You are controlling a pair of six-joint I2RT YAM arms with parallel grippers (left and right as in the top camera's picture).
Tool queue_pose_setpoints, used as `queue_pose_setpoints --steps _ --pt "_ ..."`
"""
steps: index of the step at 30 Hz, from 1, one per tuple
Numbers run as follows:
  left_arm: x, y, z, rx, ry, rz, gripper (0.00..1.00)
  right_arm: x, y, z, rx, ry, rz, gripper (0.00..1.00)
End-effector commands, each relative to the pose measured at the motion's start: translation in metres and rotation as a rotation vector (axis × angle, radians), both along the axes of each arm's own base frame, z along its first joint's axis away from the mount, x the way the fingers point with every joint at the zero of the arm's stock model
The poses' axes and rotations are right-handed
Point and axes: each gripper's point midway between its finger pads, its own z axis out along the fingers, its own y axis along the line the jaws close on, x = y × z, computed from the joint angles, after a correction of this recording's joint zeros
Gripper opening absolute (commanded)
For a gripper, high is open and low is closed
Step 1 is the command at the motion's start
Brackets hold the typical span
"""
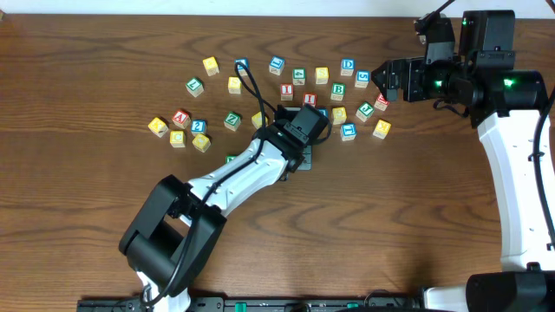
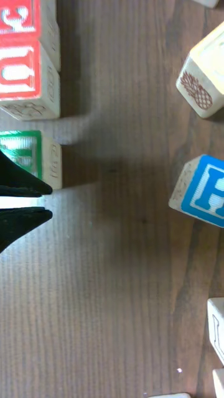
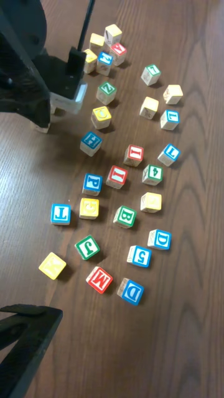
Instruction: Spell out NEURIPS
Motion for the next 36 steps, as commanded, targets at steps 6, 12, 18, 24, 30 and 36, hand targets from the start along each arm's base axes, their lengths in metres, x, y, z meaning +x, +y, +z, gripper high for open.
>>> queue_pose_setpoints --steps 6,12,18,24,30,36 --pt "0.007 -0.004 -0.010 0.020 -0.001 -0.017 0.08 0.000 -0.001 -0.002 -0.002 0.002 0.008 0.99" --pt "0.005 -0.006 -0.011 0.029 0.000 -0.040 0.07 0.000 -0.001 -0.002 -0.002 0.002 0.008 0.99" --pt "0.000 -0.012 -0.011 0.044 -0.003 -0.093 0.08 0.000 -0.001 -0.002 -0.002 0.002 0.008 0.99" --pt "0.000 -0.011 -0.013 0.053 -0.005 -0.094 0.08 0.000 -0.001 -0.002 -0.002 0.002 0.008 0.99" --pt "0.000 -0.011 -0.022 0.063 0.006 -0.093 0.07 0.000 -0.001 -0.002 -0.002 0.002 0.008 0.99" --pt "0.001 -0.008 -0.028 0.083 0.007 -0.084 0.07 0.000 -0.001 -0.002 -0.002 0.002 0.008 0.99"
